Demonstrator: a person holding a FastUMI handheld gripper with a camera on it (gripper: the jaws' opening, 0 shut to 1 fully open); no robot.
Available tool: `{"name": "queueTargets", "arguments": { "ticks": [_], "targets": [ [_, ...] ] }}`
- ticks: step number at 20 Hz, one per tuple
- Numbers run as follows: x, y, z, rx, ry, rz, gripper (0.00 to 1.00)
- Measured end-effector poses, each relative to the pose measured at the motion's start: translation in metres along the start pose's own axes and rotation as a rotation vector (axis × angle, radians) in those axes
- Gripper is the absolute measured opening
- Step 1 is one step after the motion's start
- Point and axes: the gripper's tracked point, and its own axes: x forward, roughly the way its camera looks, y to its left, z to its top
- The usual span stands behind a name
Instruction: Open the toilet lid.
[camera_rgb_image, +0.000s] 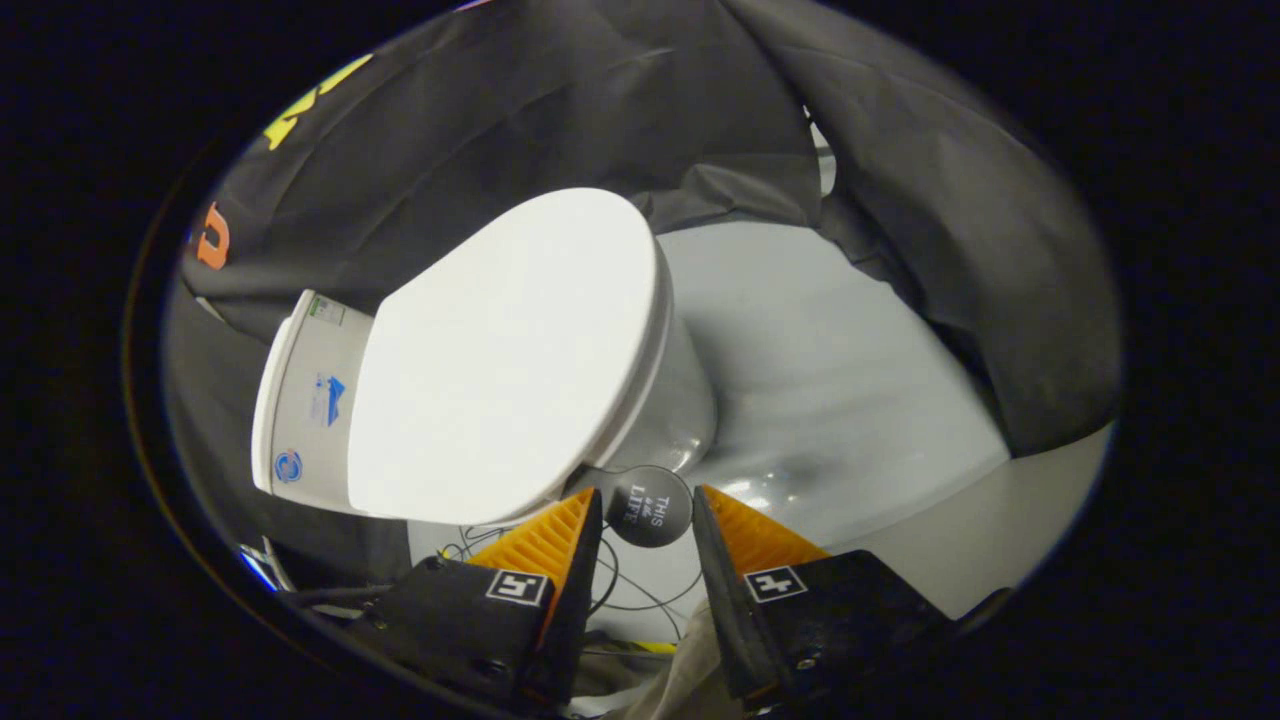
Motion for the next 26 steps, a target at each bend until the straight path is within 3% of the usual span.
{"name": "queueTargets", "arguments": {
  "ticks": [3,8,9,12,21,26],
  "targets": [
    [0.0,0.0,0.007,0.081,-0.008,0.047,0.48],
    [-0.005,-0.004,0.015,0.128,-0.027,0.05,0.36],
    [-0.006,-0.002,0.015,0.144,-0.036,0.055,0.28],
    [-0.011,0.0,0.018,0.182,-0.051,0.073,0.19],
    [-0.029,0.015,0.029,0.226,-0.104,0.14,0.05],
    [-0.028,0.014,0.029,0.22,-0.104,0.131,0.04]
  ]
}}
